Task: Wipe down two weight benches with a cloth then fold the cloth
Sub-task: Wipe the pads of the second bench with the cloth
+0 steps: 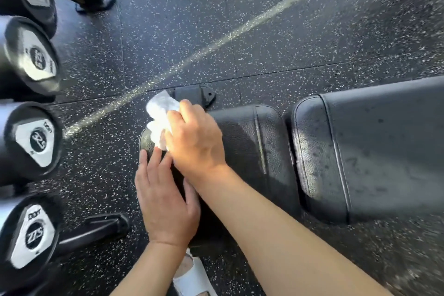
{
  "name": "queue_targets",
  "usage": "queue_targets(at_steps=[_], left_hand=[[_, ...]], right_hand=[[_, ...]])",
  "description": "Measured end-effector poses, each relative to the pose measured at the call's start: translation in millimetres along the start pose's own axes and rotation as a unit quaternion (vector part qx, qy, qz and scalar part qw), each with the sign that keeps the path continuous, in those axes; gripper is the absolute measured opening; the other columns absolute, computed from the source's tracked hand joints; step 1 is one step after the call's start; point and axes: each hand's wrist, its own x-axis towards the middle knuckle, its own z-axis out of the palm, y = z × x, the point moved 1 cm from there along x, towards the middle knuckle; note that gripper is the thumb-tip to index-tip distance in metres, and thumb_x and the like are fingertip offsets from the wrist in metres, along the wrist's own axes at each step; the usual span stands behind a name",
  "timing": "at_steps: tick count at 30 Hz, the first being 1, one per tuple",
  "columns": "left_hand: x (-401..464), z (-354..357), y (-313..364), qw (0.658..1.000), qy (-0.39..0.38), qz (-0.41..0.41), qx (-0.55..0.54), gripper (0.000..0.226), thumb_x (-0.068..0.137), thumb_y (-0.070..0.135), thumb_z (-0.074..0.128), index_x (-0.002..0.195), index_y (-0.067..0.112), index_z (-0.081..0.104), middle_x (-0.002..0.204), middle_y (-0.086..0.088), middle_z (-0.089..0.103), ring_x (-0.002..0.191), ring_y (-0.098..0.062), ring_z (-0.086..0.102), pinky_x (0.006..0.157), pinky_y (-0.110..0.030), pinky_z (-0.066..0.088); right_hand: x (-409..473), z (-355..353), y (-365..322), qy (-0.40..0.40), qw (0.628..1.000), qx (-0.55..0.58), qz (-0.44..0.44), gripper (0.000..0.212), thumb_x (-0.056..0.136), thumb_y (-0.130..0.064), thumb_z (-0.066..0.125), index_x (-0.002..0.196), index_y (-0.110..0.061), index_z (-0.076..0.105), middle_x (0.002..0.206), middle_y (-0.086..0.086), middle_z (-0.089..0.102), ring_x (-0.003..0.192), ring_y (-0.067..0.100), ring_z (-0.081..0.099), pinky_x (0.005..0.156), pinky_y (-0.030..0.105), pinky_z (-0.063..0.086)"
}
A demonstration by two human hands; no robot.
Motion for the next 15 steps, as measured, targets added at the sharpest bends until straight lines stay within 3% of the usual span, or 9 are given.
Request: queue_targets(at_steps=[3, 5, 8, 10, 15], left_hand=[[0, 1, 3, 1.000, 0.002, 0.007, 0.025, 0.057, 0.094, 0.026, 0.052, 0.146, 0.004, 0.049, 0.162, -0.017, 0.041, 0.160, -0.040, 0.021, 0.128, -0.058, 0.023], [0, 2, 2, 0.999, 0.003, 0.010, 0.045, 0.059, 0.094, 0.027, 0.052, 0.149, 0.004, 0.048, 0.164, -0.016, 0.038, 0.160, -0.038, 0.019, 0.129, -0.056, 0.022], [0, 5, 2, 0.998, 0.013, 0.013, 0.052, 0.061, 0.094, 0.030, 0.049, 0.149, 0.005, 0.048, 0.165, -0.015, 0.037, 0.161, -0.037, 0.018, 0.128, -0.058, 0.023], [0, 7, 3, 0.998, 0.014, 0.011, 0.062, 0.062, 0.092, 0.031, 0.048, 0.149, 0.004, 0.047, 0.165, -0.016, 0.037, 0.160, -0.039, 0.019, 0.125, -0.062, 0.026], [2, 9, 2, 0.996, 0.013, 0.016, 0.086, 0.063, 0.092, 0.031, 0.047, 0.149, 0.005, 0.046, 0.165, -0.016, 0.036, 0.160, -0.040, 0.019, 0.126, -0.060, 0.024]], right_hand=[[-21, -15, 34, -0.027, 0.999, 0.008, -0.046, 0.010, 0.091, -0.014, 0.063, 0.093, -0.005, 0.069, 0.097, 0.014, 0.062, 0.082, 0.033, 0.056, 0.067, 0.045, 0.044], [-54, -35, 70, -0.089, 0.989, -0.072, -0.091, 0.028, 0.103, -0.018, 0.043, 0.108, -0.011, 0.069, 0.111, 0.011, 0.064, 0.092, 0.033, 0.055, 0.079, 0.045, 0.044], [-123, -74, 116, -0.013, 0.993, -0.060, -0.100, 0.011, 0.098, -0.007, 0.060, 0.097, -0.013, 0.069, 0.099, 0.007, 0.064, 0.075, 0.029, 0.046, 0.069, 0.042, 0.042], [-147, -86, 124, 0.017, 0.999, -0.008, -0.040, 0.014, 0.098, -0.010, 0.068, 0.112, -0.011, 0.068, 0.094, 0.004, 0.055, 0.074, 0.025, 0.047, 0.067, 0.038, 0.045], [-52, -65, 118, 0.025, 0.999, 0.010, -0.025, 0.018, 0.097, -0.011, 0.061, 0.094, 0.000, 0.074, 0.085, 0.014, 0.061, 0.073, 0.031, 0.052, 0.064, 0.042, 0.045]])
